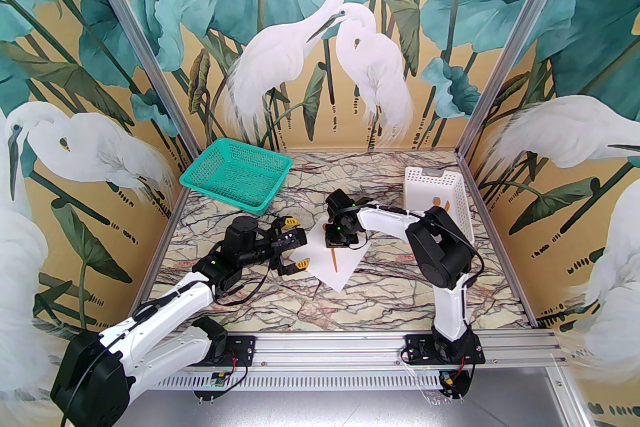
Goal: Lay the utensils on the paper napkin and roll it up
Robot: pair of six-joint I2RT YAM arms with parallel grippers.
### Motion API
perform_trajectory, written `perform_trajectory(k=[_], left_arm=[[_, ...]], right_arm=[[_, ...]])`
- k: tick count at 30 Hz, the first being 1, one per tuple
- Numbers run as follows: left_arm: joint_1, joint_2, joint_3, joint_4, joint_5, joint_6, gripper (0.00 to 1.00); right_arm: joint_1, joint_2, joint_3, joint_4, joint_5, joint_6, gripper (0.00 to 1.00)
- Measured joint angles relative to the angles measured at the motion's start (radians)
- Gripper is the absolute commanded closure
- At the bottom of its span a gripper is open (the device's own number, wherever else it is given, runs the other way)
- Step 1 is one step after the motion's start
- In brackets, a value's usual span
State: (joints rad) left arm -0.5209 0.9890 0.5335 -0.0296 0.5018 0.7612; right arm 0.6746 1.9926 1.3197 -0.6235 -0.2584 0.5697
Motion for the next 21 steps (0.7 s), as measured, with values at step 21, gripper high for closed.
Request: perform_trajectory(k=[21], left_arm=[[0.000,-0.001,0.000,-0.006,0.011,0.003,0.00]], right_arm=[[0.000,0.000,0.005,-0.004,0.000,0.014,0.72]])
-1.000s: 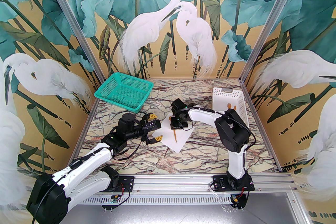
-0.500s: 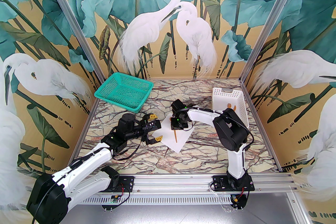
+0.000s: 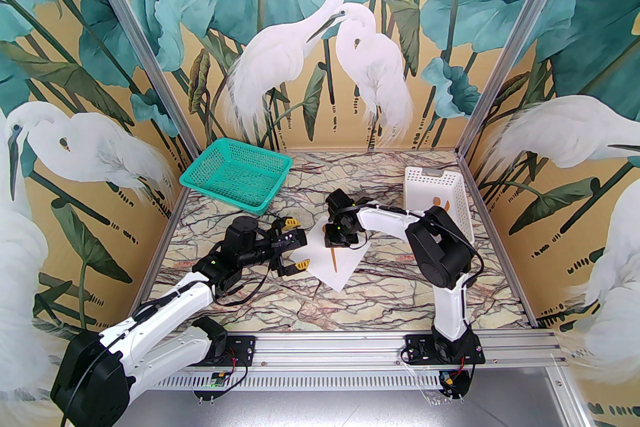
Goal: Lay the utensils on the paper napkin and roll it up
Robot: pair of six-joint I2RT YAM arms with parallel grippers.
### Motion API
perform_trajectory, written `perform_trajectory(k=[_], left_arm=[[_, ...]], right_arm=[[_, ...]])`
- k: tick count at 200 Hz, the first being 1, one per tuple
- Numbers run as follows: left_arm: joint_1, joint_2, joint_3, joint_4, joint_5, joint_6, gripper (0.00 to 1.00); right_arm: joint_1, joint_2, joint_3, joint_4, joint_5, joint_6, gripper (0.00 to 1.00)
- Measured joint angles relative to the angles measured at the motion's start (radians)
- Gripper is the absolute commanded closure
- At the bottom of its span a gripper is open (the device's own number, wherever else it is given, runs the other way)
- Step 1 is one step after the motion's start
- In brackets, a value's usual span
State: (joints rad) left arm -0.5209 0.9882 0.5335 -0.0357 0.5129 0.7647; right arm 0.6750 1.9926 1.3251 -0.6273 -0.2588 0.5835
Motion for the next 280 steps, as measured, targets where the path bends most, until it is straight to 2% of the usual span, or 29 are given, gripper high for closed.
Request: perform_trajectory(k=[33,81,111,135,186,280], left_arm=[[0.000,-0.001,0.000,0.000,0.016,0.000,0.01],[-0.003,-0.001,0.000,0.000,0.029,0.000,0.01],[-0.005,0.000,-0.002,0.000,0.029,0.000,0.01],[-0.010,0.002,-0.002,0.000,0.030,0.000,0.01],[-0.012,0.009,-0.002,0.000,0.029,0.000,0.01],[-0.019,0.022,-0.002,-0.002,0.029,0.000,0.00]], right_arm=[[0.000,-0.035,0.000,-0.022,0.004,-0.011,0.65],[-0.010,-0.175,0.017,-0.081,0.056,-0.069,0.52],[-0.057,-0.270,0.021,-0.118,0.097,-0.111,0.44],[-0.125,-0.345,0.021,-0.148,0.134,-0.142,0.40],[-0.320,-0.470,0.016,-0.216,0.188,-0.212,0.39],[-0.708,-0.502,-0.002,-0.263,0.203,-0.327,0.39]])
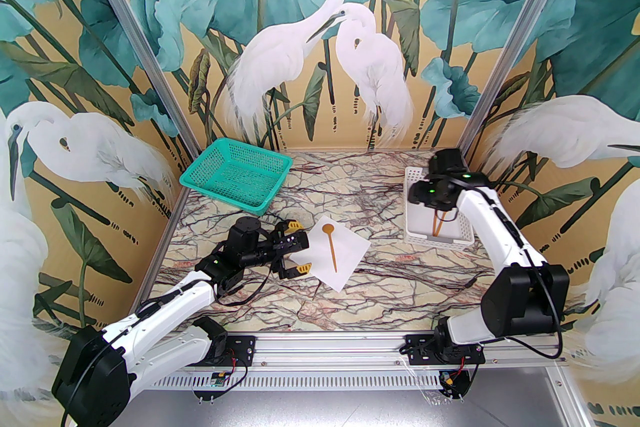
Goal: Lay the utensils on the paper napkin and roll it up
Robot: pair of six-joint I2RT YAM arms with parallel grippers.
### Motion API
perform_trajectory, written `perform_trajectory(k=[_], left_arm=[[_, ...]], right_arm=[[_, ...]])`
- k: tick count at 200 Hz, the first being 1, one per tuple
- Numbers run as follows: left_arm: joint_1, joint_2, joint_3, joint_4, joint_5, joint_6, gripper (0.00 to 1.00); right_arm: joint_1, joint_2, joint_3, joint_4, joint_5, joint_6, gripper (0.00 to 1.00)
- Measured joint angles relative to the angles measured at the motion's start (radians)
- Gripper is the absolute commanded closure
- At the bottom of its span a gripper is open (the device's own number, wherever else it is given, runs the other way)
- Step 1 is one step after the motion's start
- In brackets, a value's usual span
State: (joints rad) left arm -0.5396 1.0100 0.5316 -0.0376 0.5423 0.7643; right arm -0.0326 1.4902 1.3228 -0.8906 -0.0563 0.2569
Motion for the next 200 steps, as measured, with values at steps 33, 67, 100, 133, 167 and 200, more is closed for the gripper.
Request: perform_trajectory(k=[33,67,100,133,167,200], left_arm=[[-0.004,0.000,0.000,0.000,0.000,0.000,0.01],[-0.004,0.000,0.000,0.000,0.000,0.000,0.01],[-0.005,0.000,0.000,0.000,0.000,0.000,0.01],[-0.006,0.005,0.000,0.000,0.000,0.000,0.01],[-0.011,0.008,0.000,-0.001,0.000,0.008,0.00],[-0.011,0.009,0.000,-0.001,0.000,0.011,0.01]], right_arm=[[-0.106,0.039,0.000,0.008,-0.003,-0.025,0.40],[-0.163,0.137,0.003,0.024,-0.010,-0.045,0.43],[-0.185,0.261,0.032,0.033,-0.015,-0.059,0.48],[-0.185,0.361,0.077,0.039,-0.015,-0.071,0.55],[-0.185,0.440,0.130,0.034,-0.014,-0.072,0.57],[-0.185,0.493,0.167,0.030,-0.009,-0.072,0.58]])
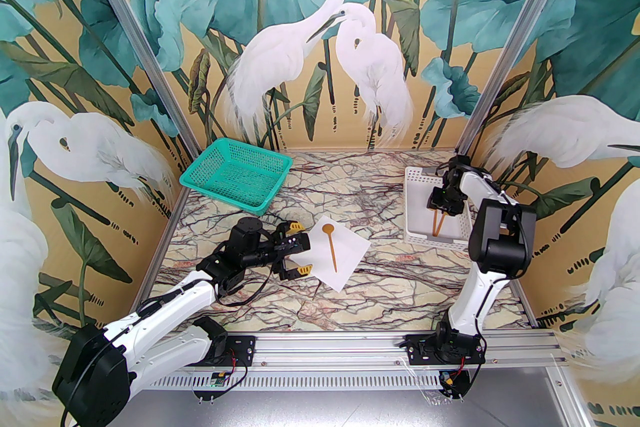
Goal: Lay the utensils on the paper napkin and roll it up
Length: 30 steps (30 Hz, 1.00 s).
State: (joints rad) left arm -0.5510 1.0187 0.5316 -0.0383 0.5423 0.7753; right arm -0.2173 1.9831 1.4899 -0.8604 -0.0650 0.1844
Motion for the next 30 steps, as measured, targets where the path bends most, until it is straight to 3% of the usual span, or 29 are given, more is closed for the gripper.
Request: perform_trajectory(k=[30], left_arm=[[0.000,0.005,0.000,0.000,0.000,0.004,0.01]], right_arm=[[-0.001,0.125,0.050,-0.041,0.010,-0.032,0.70]])
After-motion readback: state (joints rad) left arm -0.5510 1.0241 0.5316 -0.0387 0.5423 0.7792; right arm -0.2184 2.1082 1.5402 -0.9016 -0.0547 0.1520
